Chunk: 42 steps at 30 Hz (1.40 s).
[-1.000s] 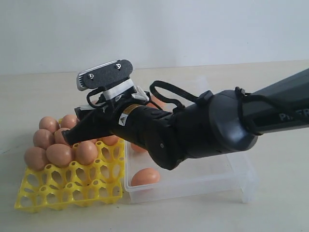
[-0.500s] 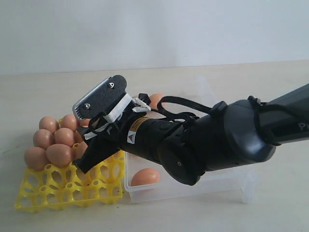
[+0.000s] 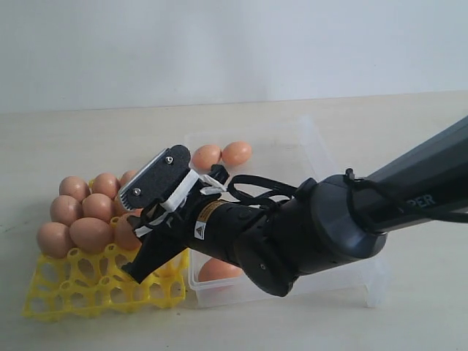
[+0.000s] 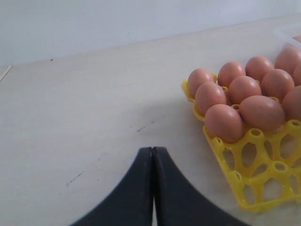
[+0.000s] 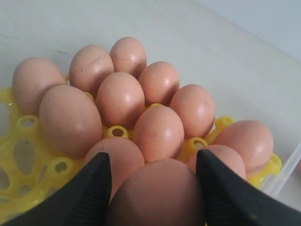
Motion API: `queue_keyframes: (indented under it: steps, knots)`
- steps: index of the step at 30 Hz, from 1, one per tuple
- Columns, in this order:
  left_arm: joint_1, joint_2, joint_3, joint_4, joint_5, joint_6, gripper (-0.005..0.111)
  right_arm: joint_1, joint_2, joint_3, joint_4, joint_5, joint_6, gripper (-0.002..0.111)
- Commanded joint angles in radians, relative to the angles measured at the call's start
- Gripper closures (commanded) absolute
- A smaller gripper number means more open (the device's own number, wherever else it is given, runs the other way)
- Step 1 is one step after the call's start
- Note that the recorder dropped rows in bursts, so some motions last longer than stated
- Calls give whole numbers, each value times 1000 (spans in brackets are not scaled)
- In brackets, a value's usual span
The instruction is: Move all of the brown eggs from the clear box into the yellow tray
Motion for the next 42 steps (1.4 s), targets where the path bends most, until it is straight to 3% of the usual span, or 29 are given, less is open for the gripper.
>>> queue_keyframes:
  steps: [1,18,20,26,29,42]
  knots:
    - [-5,-6,-4,-3,-6,-4,107,-7,5,6,-9,-28,-29,108]
    - [-5,-6,-4,-3,-6,-4,107,-7,5,3,-7,-30,-56,108]
    - [-5,-6,-4,-3,-6,-4,107,-7,5,3,2,-28,-56,103]
    - [-5,-6,-4,-3,-6,-4,107,-7,5,3,2,-28,-56,62]
    - [-5,-6,-4,-3,-6,-4,107,-7,5,3,2,-28,-56,49]
    - [-5,-6,-4,-3,-6,-4,107,-7,-50,-18,81,-44,-56,47]
